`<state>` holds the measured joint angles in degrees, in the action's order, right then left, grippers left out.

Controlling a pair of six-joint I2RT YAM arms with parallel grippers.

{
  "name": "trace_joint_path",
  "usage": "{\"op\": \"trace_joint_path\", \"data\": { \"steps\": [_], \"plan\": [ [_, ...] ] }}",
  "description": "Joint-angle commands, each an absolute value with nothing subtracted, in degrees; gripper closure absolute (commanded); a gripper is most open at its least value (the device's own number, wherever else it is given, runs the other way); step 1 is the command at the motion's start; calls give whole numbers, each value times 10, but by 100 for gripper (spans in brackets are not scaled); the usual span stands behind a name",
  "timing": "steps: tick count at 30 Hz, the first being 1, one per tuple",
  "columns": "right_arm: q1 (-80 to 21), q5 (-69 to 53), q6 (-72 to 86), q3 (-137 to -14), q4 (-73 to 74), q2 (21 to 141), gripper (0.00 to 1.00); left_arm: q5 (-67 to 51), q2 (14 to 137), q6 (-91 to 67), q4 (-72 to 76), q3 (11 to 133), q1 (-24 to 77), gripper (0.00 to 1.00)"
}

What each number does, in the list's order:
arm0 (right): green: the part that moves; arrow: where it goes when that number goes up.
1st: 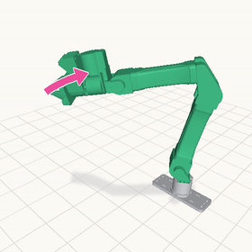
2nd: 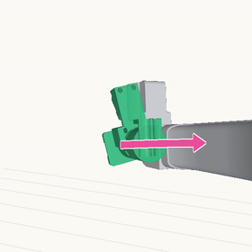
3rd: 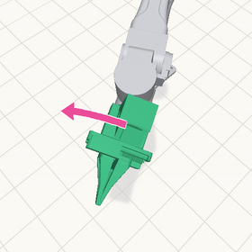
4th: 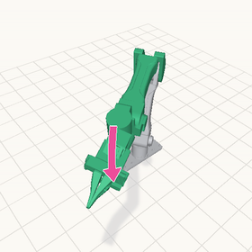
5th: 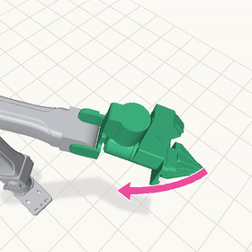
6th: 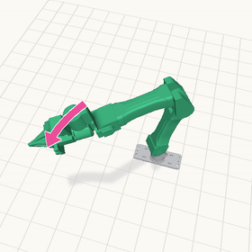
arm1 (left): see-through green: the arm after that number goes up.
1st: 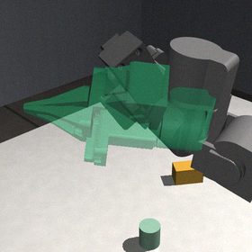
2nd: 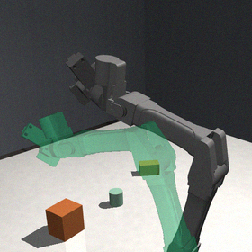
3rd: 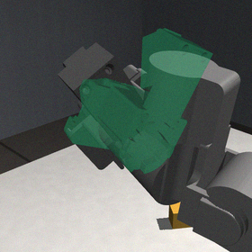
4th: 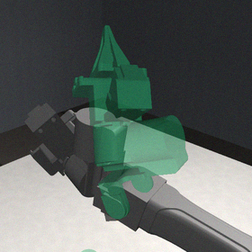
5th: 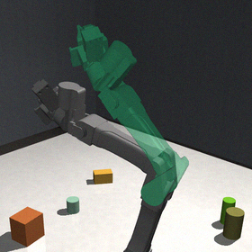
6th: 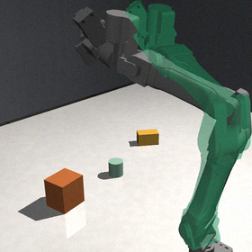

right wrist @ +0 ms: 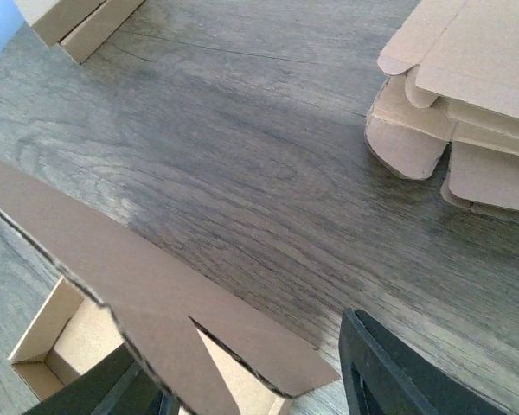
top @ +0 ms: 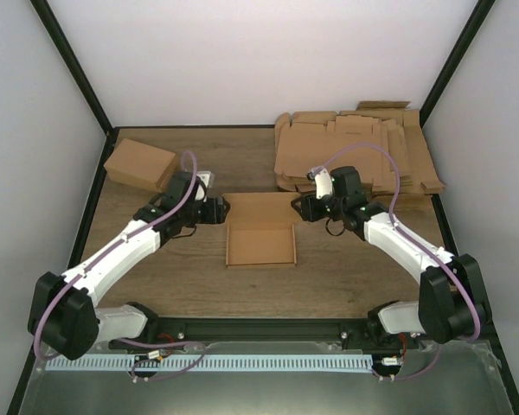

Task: Fold the paper box

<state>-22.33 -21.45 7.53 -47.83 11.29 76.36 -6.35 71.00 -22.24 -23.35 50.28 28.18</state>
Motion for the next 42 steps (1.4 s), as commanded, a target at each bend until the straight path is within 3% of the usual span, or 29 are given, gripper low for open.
{"op": "trace_joint_path", "data": {
  "steps": [1, 5, 9, 13, 17, 21, 42],
  "plan": [
    [-226, -192, 80, -511, 141, 747, 49, -78, 733, -198, -236, 522, 279, 34],
    [-226, -198, 81, -515, 151, 749, 55, -100, 752, -183, -240, 535, 279, 48],
    [-226, -207, 96, -523, 162, 754, 70, -110, 762, -189, -247, 541, 279, 66],
    [-230, -214, 123, -525, 169, 757, 75, -140, 764, -217, -229, 535, 281, 83],
    [-240, -204, 159, -512, 159, 746, 81, -157, 766, -245, -210, 523, 287, 90],
    [-248, -191, 205, -495, 148, 732, 90, -158, 766, -262, -201, 517, 297, 93],
    [-363, -23, 414, -347, 45, 608, 85, -15, 678, -397, -66, 401, 414, 96]
  ]
}}
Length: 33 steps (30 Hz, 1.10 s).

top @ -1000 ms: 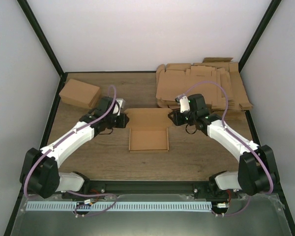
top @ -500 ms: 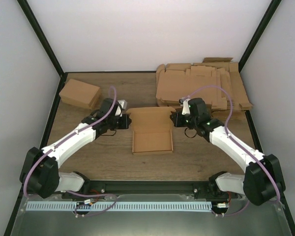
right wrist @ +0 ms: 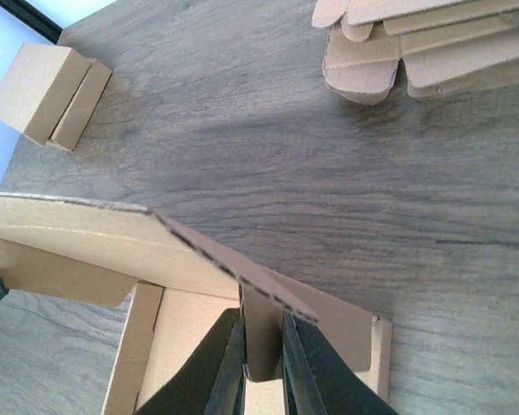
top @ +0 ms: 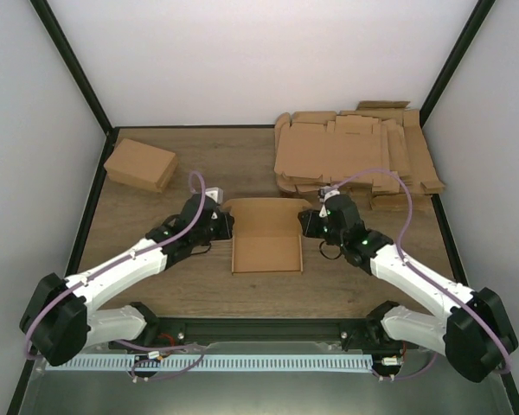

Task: Fold the paper box

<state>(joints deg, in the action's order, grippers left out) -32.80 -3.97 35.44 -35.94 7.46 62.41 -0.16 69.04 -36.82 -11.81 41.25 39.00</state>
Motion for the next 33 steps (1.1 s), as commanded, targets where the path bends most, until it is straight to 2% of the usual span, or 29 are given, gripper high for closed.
{"op": "trace_joint_path", "data": {
  "steps": [1, 15, 17, 20, 23, 28, 33],
  "plan": [
    [-367, -18, 432, -337, 42, 600, 85, -14, 677, -397, -66, 397, 416, 96],
    [-382, -52, 499, -260, 50, 536, 82, -28, 613, -447, -61, 318, 446, 96],
    [-384, -57, 506, -252, 51, 530, 78, -30, 612, -459, -54, 312, 453, 96],
    [-387, -52, 496, -252, 58, 534, 67, -26, 613, -465, -53, 307, 457, 95],
    [-387, -34, 461, -264, 63, 541, 64, -5, 608, -451, -75, 317, 457, 91],
    [-387, -29, 433, -286, 63, 567, 64, 5, 617, -429, -102, 341, 457, 89],
    [-387, -63, 486, -274, 34, 575, 67, -34, 631, -456, -58, 325, 457, 90]
  ]
}}
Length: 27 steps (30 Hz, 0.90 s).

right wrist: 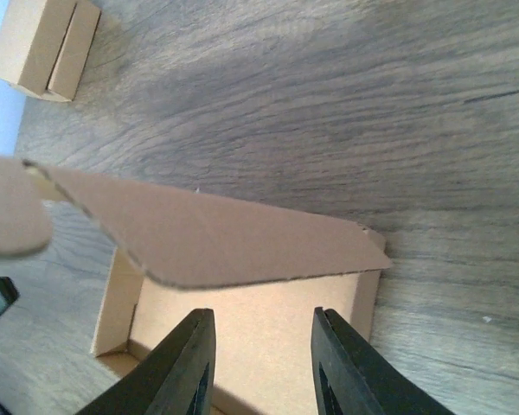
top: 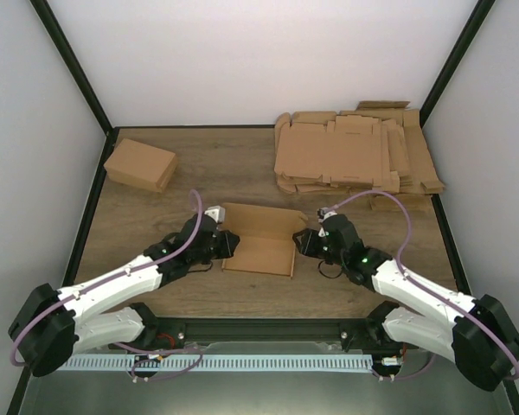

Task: Fold the paper box

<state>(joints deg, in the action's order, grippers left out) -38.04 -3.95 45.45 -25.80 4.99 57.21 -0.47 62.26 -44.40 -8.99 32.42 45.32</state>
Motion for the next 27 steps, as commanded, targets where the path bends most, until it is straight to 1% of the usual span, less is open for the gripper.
{"op": "trace_joint_path", "data": {
  "steps": [1, 3, 5, 8, 10, 12, 13, 15, 17, 19, 21, 24, 27],
  "plan": [
    [-387, -67, 494, -275, 32, 577, 67, -35, 631, -456, -57, 324, 456, 90],
    [-387, -59, 488, -282, 38, 580, 67, -25, 628, -448, -72, 329, 457, 89],
    [-387, -39, 467, -291, 52, 580, 64, -4, 619, -432, -103, 345, 457, 81],
    [-387, -20, 430, -300, 63, 578, 58, 33, 602, -406, -154, 362, 449, 59],
    [-387, -17, 404, -309, 70, 577, 54, 23, 599, -372, -171, 370, 424, 44],
    [-387, -15, 375, -319, 78, 578, 46, -4, 600, -337, -175, 374, 395, 28],
    [-387, -18, 354, -324, 83, 577, 43, -20, 601, -321, -172, 375, 383, 23],
    [-387, -25, 316, -336, 95, 575, 31, -51, 604, -295, -165, 378, 362, 17],
    [-386, -30, 283, -345, 105, 573, 17, -69, 609, -266, -162, 381, 340, 14],
    [-386, -24, 262, -352, 114, 577, 12, -91, 616, -245, -153, 382, 325, 13],
    [-385, -27, 242, -361, 123, 588, 12, -102, 628, -225, -145, 386, 314, 12],
    [-380, -38, 230, -366, 119, 603, 17, -111, 649, -197, -134, 396, 309, 13],
    [-376, -46, 230, -364, 104, 603, 23, -118, 672, -177, -133, 411, 309, 17]
  ]
}}
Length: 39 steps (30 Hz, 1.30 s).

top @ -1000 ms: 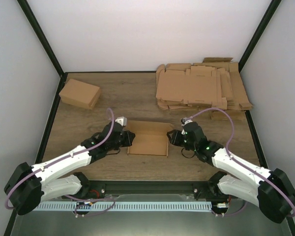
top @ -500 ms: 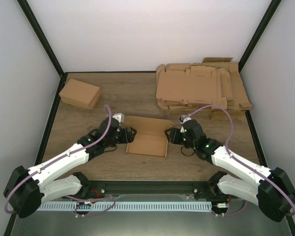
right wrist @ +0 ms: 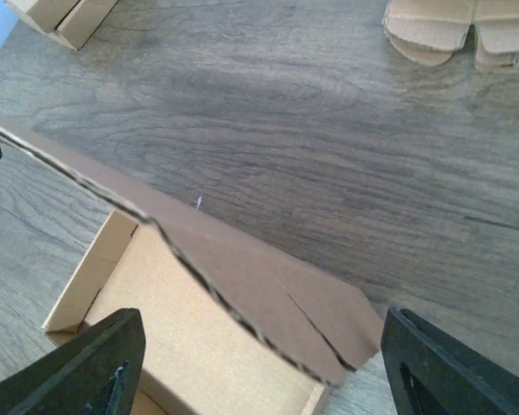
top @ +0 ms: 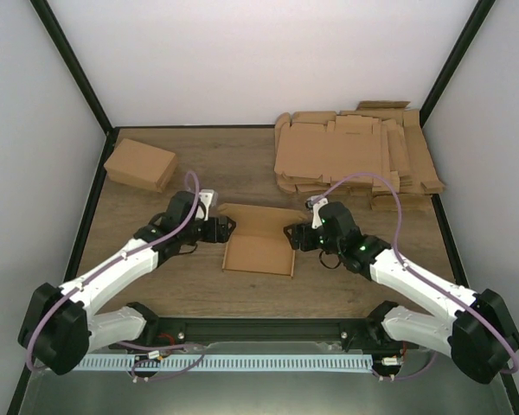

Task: Fold the paper box

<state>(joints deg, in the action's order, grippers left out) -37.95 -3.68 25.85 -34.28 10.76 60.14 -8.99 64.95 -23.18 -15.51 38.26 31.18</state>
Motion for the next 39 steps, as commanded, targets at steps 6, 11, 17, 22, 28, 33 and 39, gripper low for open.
{"op": "trace_joint_path", "data": {
  "steps": [6, 11, 17, 22, 28, 33, 39],
  "plan": [
    [-370, -56, 221, -373, 97, 622, 34, -131, 704, -153, -138, 435, 309, 33],
    [-369, -37, 261, -380, 114, 633, 46, -146, 716, -172, -144, 441, 309, 58],
    [-370, -45, 303, -377, 103, 627, 56, -160, 734, -189, -140, 439, 310, 72],
    [-370, -48, 337, -381, 104, 634, 65, -182, 745, -199, -130, 441, 310, 86],
    [-370, -56, 378, -381, 112, 644, 56, -189, 745, -229, -117, 437, 318, 88],
    [-370, -24, 378, -383, 150, 636, 45, -155, 745, -241, -118, 430, 322, 93],
    [-370, -1, 376, -384, 188, 616, 44, -140, 746, -211, -125, 434, 330, 96]
  ]
}}
